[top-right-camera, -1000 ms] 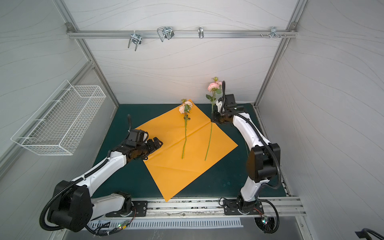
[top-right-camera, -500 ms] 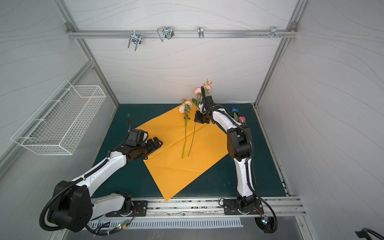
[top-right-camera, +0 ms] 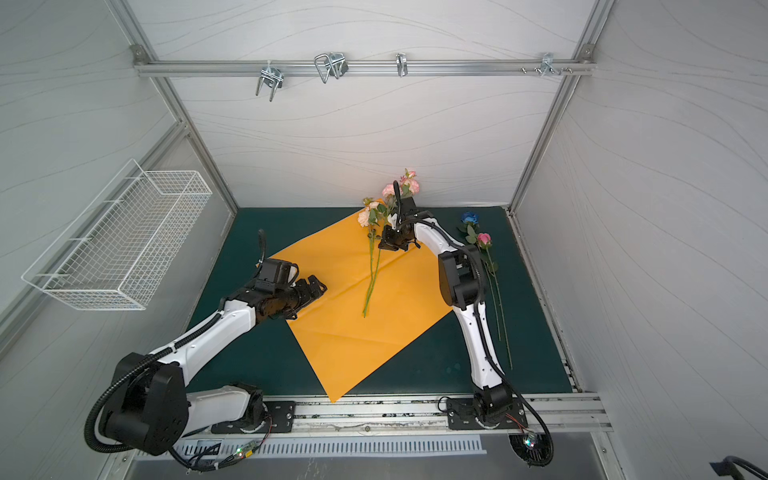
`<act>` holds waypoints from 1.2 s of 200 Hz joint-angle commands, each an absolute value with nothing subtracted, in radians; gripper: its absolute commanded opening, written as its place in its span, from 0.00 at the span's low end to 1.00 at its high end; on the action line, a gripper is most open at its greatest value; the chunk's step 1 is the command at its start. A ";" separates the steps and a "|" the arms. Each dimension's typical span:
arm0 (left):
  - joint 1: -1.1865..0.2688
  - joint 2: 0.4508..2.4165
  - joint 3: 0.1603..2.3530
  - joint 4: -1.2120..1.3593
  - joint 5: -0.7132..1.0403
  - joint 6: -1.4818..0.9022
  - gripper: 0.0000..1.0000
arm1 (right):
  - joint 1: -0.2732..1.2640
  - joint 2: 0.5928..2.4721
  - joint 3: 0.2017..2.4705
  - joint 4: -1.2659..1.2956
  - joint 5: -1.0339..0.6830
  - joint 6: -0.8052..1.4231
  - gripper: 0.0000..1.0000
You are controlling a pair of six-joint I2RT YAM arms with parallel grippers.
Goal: Tie the bouquet of fake flowers
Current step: 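Lower the pink rose onto the first rose's stem and open the right gripper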
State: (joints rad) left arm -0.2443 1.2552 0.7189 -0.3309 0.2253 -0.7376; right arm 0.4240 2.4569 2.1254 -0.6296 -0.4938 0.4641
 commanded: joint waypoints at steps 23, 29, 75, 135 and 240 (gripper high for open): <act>-0.241 1.247 0.703 -0.298 0.231 -0.762 0.96 | 0.461 2.486 2.137 -0.658 -0.577 0.443 0.00; -0.241 1.246 0.701 -0.298 0.230 -0.763 0.97 | 0.463 2.488 2.138 -0.658 -0.584 0.439 0.00; -0.241 1.247 0.700 -0.291 0.231 -0.770 0.97 | 0.471 2.520 2.169 -0.683 -0.641 0.406 0.00; -0.241 1.240 0.696 -0.291 0.234 -0.774 0.97 | 0.465 2.532 2.170 -0.672 -0.608 0.439 0.14; -0.241 1.232 0.700 -0.294 0.232 -0.776 0.96 | 0.459 2.417 2.105 -0.711 -0.440 0.427 0.48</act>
State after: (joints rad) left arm -0.2443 1.2518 0.6926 -0.3225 0.2256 -0.7631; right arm 0.4633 2.4798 2.1185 -0.6724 -0.5034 0.4377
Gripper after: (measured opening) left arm 0.965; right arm 0.494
